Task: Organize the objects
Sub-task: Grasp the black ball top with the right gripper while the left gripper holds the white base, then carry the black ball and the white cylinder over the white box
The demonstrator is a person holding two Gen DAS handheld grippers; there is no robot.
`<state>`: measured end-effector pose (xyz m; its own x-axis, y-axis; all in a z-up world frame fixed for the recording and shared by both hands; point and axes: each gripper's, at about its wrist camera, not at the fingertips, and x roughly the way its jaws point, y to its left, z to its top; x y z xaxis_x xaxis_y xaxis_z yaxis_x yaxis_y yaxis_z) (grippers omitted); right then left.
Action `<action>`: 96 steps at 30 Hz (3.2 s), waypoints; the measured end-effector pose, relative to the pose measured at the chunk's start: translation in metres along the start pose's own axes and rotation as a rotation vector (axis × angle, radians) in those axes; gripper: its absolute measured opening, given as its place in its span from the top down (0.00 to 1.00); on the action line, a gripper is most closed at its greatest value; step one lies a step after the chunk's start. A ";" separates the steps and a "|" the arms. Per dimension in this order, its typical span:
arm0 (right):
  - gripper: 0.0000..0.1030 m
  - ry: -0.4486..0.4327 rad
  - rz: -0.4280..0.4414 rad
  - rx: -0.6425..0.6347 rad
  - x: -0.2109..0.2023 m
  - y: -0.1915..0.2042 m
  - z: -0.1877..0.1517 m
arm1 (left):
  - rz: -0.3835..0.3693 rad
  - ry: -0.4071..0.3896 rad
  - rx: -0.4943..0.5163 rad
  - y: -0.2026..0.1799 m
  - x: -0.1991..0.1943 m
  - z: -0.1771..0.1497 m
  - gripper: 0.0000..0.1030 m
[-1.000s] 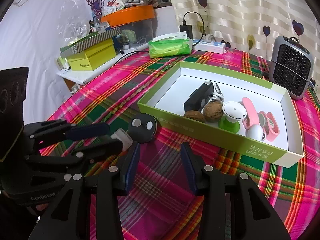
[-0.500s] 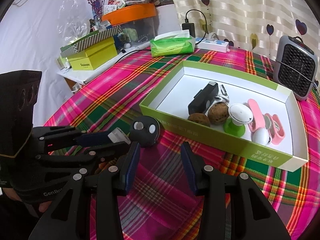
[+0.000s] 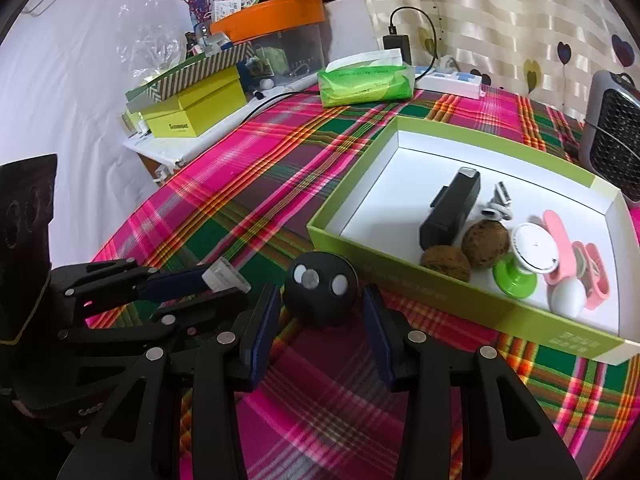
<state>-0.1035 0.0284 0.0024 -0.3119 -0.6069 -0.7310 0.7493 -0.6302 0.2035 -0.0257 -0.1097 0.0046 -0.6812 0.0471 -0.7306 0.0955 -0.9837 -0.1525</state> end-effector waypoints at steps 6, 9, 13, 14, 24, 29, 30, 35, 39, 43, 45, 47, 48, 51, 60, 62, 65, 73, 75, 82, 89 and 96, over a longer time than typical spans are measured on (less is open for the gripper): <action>0.58 0.017 0.001 0.028 0.011 0.001 0.004 | 0.008 -0.006 0.006 0.001 -0.001 0.000 0.76; 0.59 0.015 0.002 0.045 0.012 0.000 0.005 | 0.015 -0.015 0.015 0.000 -0.002 0.000 0.76; 0.73 0.010 -0.004 0.054 0.011 -0.001 0.004 | 0.025 -0.022 0.024 -0.001 -0.003 0.001 0.76; 0.73 0.009 -0.010 0.054 0.011 -0.001 0.004 | 0.028 -0.023 0.024 -0.001 -0.004 0.001 0.76; 0.73 -0.067 -0.114 -0.009 -0.021 0.012 -0.004 | 0.026 -0.051 0.049 -0.016 -0.013 0.003 0.76; 0.73 -0.091 -0.138 -0.012 -0.036 0.009 -0.009 | 0.015 -0.063 0.078 -0.033 -0.017 0.006 0.76; 0.73 -0.095 -0.140 -0.010 -0.039 0.007 -0.009 | 0.013 -0.064 0.083 -0.036 -0.017 0.007 0.76; 0.73 -0.116 -0.164 0.001 -0.053 -0.002 -0.016 | 0.002 -0.075 0.111 -0.054 -0.020 0.011 0.76; 0.73 -0.128 -0.173 0.012 -0.060 -0.009 -0.020 | -0.004 -0.079 0.130 -0.066 -0.019 0.013 0.76; 0.73 -0.139 -0.185 0.023 -0.068 -0.016 -0.022 | -0.008 -0.080 0.147 -0.076 -0.017 0.016 0.76; 0.73 -0.142 -0.191 0.026 -0.070 -0.019 -0.023 | -0.009 -0.080 0.155 -0.081 -0.017 0.017 0.76; 0.73 -0.148 -0.198 0.028 -0.073 -0.022 -0.024 | -0.008 -0.080 0.161 -0.085 -0.016 0.018 0.76; 0.73 -0.150 -0.202 0.028 -0.075 -0.023 -0.025 | -0.008 -0.080 0.164 -0.086 -0.016 0.018 0.76; 0.73 -0.160 -0.212 0.027 -0.079 -0.026 -0.025 | -0.004 -0.083 0.173 -0.092 -0.016 0.020 0.76; 0.73 -0.179 -0.232 0.029 -0.087 -0.034 -0.027 | 0.002 -0.093 0.192 -0.104 -0.015 0.025 0.76; 0.73 -0.183 -0.234 0.031 -0.089 -0.037 -0.027 | 0.004 -0.095 0.196 -0.107 -0.015 0.027 0.76; 0.73 -0.190 -0.240 0.030 -0.092 -0.039 -0.027 | 0.007 -0.099 0.202 -0.112 -0.014 0.029 0.76; 0.73 -0.209 -0.254 0.037 -0.100 -0.048 -0.025 | 0.019 -0.117 0.223 -0.124 -0.014 0.037 0.76; 0.73 -0.216 -0.259 0.037 -0.102 -0.049 -0.023 | 0.020 -0.122 0.225 -0.126 -0.014 0.039 0.76; 0.73 -0.231 -0.275 0.032 -0.106 -0.053 -0.016 | 0.025 -0.141 0.232 -0.129 -0.014 0.047 0.76; 0.73 -0.237 -0.283 0.026 -0.105 -0.054 -0.009 | 0.039 -0.151 0.233 -0.128 -0.011 0.054 0.76; 0.73 -0.231 -0.291 0.019 -0.101 -0.056 -0.004 | 0.036 -0.148 0.221 -0.123 -0.005 0.059 0.76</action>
<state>-0.1118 0.1270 0.0618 -0.6354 -0.4933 -0.5941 0.5998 -0.7998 0.0225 -0.0765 0.0008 0.0663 -0.7806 0.0015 -0.6250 -0.0283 -0.9991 0.0329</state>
